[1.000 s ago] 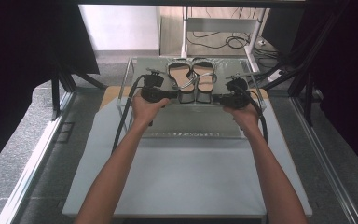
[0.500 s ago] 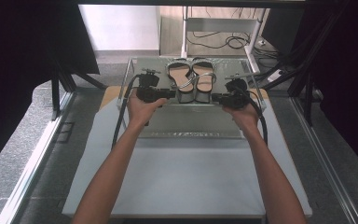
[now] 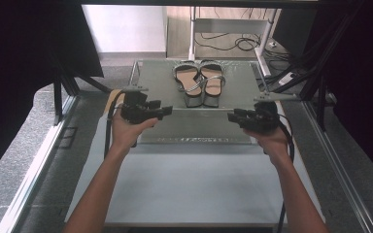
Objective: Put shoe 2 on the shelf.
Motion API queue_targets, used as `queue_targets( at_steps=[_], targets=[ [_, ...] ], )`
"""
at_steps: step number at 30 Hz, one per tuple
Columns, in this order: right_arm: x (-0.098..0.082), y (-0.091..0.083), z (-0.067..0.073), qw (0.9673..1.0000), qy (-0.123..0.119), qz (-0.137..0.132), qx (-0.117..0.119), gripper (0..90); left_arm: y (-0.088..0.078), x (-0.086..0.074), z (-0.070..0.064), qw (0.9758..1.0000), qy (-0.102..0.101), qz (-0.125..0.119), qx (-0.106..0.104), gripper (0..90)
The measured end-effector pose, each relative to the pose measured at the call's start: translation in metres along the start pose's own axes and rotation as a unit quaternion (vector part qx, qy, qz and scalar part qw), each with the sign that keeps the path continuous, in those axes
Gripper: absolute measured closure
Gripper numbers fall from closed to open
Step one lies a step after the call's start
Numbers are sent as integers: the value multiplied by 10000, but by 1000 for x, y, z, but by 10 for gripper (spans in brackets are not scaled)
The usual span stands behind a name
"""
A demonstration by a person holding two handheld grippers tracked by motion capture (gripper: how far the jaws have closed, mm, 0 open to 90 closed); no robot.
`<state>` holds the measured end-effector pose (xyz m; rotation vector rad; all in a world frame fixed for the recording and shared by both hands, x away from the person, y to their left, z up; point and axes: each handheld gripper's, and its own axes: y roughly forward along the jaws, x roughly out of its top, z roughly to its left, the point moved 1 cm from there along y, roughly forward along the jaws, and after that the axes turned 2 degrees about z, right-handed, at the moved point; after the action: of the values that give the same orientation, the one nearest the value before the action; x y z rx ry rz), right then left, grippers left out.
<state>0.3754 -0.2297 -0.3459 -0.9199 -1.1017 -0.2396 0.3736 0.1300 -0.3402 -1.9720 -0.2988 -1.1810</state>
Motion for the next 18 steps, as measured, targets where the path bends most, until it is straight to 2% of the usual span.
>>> queue_targets(
  at_steps=[5, 9, 12, 14, 17, 18],
  targets=[
    [-37, -17, 10, 9998, -72, -115, 134, 545, -13, -35, -11, 9997, 150, -39, -166, 416],
    [-67, -27, 14, 9997, -88, -164, 183, 514, -16, -68, -16, 9995, 140, 12, -294, 401],
    [-88, -31, 15, 9997, -73, -108, 220, 491, -21, -95, -18, 9994, 155, 117, -298, 384],
    [-102, -32, 17, 9994, -37, -97, 336, 479, -24, -108, -19, 9995, 119, 100, -291, 383],
    [-118, -33, 18, 9994, 45, -142, 301, 472, -25, -125, -16, 9994, 121, 228, -236, 380],
    [-122, -33, 18, 9994, 68, -157, 313, 470, -26, -132, -14, 9995, 59, 220, -226, 379]
  ],
)
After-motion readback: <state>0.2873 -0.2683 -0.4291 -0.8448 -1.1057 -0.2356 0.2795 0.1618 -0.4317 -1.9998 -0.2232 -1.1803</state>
